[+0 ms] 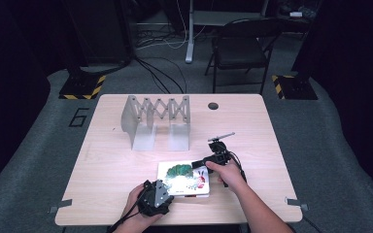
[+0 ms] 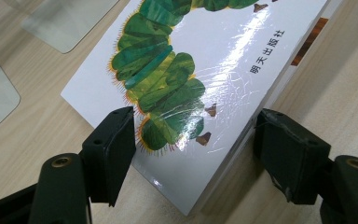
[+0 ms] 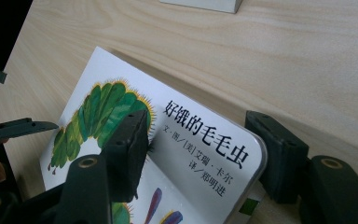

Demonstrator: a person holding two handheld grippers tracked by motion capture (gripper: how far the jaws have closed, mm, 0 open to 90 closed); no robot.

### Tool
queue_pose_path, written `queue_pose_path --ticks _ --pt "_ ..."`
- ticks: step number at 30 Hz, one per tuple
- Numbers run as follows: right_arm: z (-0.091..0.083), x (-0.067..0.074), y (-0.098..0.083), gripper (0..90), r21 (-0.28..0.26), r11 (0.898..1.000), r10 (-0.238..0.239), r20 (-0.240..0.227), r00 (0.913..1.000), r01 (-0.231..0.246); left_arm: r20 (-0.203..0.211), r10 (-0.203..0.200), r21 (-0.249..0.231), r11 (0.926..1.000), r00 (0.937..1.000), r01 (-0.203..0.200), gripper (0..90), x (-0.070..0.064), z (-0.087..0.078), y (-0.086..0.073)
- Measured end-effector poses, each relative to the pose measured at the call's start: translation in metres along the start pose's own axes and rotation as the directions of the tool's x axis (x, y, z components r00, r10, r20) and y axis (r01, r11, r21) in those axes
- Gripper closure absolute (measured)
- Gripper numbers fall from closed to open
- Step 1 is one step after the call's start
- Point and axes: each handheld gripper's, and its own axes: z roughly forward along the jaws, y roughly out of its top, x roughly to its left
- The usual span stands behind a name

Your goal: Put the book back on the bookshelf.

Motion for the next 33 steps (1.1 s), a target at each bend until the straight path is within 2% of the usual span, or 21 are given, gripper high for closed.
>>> queue_pose_path --ticks 3,4,7,8,10,11,14,17,18,20,21,24,26,27,31,33 --pt "0.0 0.0 0.0 40.8 0.004 1.0 -0.001 -0.001 1.0 0.001 -0.004 -0.004 0.009 0.9999 1.0 0.004 30.0 -0.001 -0.001 0.001" --pt "0.0 0.0 0.0 40.8 0.007 1.0 -0.003 -0.003 1.0 0.003 -0.017 -0.005 0.008 1.0 0.9998 0.005 30.0 -0.001 -0.001 0.0" --pt "0.0 0.0 0.0 40.9 0.0 1.0 0.0 -0.003 1.0 0.0 -0.005 -0.001 0.003 1.0 1.0 0.001 29.3 -0.001 -0.001 -0.001" --pt "0.0 0.0 0.0 43.2 0.007 1.0 -0.006 0.003 1.0 0.006 0.023 -0.032 0.009 0.9995 0.9992 0.031 28.6 0.001 -0.002 -0.002" --pt "0.0 0.0 0.0 43.2 0.0 1.0 0.002 0.004 1.0 -0.002 0.035 -0.037 0.016 0.9992 0.9987 0.037 26.7 0.002 -0.003 -0.003" --pt "0.0 0.0 0.0 43.3 -0.001 1.0 0.004 0.002 1.0 -0.004 0.029 -0.037 0.016 0.9992 0.9989 0.037 26.6 0.002 -0.004 -0.004" --pt "0.0 0.0 0.0 43.2 -0.002 1.0 0.003 0.003 1.0 -0.003 0.05 -0.05 0.01 0.9987 0.9975 0.05 26.6 0.004 -0.006 -0.006" --pt "0.0 0.0 0.0 43.3 -0.003 1.0 0.004 0.003 1.0 -0.004 0.049 -0.05 0.007 0.9988 0.9975 0.05 26.9 0.005 -0.006 -0.007" --pt "0.0 0.0 0.0 43.3 -0.003 1.0 0.004 0.003 1.0 -0.004 0.063 -0.056 0.015 0.9984 0.9964 0.055 27.0 0.007 -0.007 -0.007" --pt "0.0 0.0 -0.001 43.2 -0.003 1.0 0.004 0.003 1.0 -0.004 0.059 -0.058 0.024 0.9981 0.9966 0.057 27.8 0.008 -0.007 -0.007" --pt "0.0 0.0 -0.001 43.3 -0.004 1.0 0.004 0.002 1.0 -0.004 0.071 -0.086 0.036 0.9958 0.9938 0.084 29.4 0.011 -0.007 -0.008" --pt "0.0 0.0 -0.001 43.3 -0.004 1.0 0.003 0.001 1.0 -0.003 0.087 -0.106 0.044 0.9937 0.9905 0.103 31.9 0.015 -0.008 -0.009" --pt "0.0 0.0 -0.001 43.3 -0.004 1.0 0.003 0.001 1.0 -0.003 0.074 -0.107 0.039 0.9938 0.9916 0.104 32.2 0.015 -0.009 -0.009" --pt "0.0 0.0 -0.001 43.3 -0.004 1.0 0.003 0.001 1.0 -0.003 0.086 -0.108 0.042 0.9936 0.9904 0.105 32.4 0.016 -0.009 -0.009" --pt "0.0 -0.001 -0.001 43.3 0.001 1.0 0.0 -0.001 1.0 0.0 0.085 -0.106 0.035 0.994 0.9907 0.103 32.4 0.018 -0.011 -0.008" --pt "0.0 -0.001 -0.001 43.3 0.0 1.0 0.0 -0.001 1.0 0.0 0.078 -0.118 0.028 0.9928 0.9899 0.116 32.5 0.019 -0.013 -0.007"
